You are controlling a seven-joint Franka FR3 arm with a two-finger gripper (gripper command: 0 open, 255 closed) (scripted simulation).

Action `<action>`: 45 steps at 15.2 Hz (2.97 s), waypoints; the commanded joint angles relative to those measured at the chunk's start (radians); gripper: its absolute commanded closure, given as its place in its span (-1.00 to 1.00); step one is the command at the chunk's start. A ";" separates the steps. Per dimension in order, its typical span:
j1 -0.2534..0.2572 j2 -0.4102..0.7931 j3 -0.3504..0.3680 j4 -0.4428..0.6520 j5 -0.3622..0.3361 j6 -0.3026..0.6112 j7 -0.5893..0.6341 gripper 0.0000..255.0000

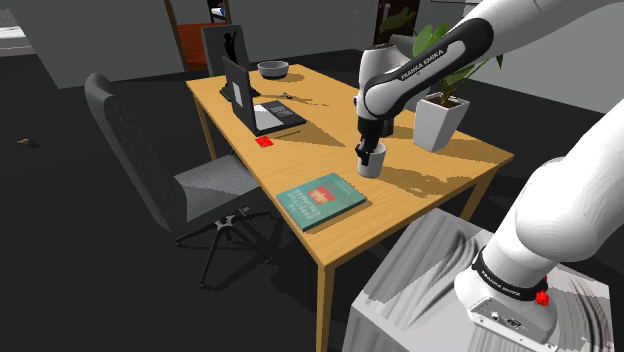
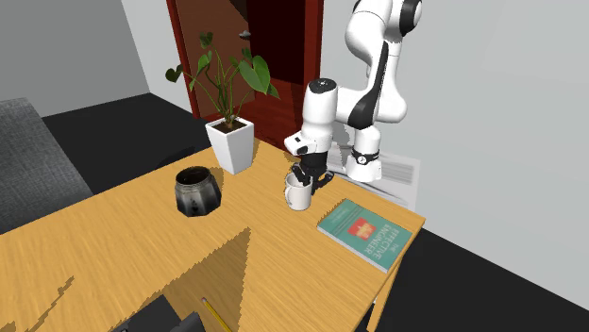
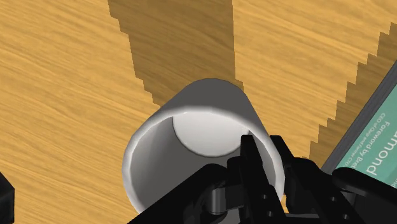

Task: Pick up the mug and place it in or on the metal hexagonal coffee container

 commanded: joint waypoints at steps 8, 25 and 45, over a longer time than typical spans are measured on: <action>0.000 -0.019 0.001 0.011 0.000 -0.030 -0.001 1.00; 0.003 -0.132 0.011 0.146 0.006 -0.278 -0.012 1.00; -0.008 -0.127 -0.010 0.391 0.010 -0.514 -0.067 1.00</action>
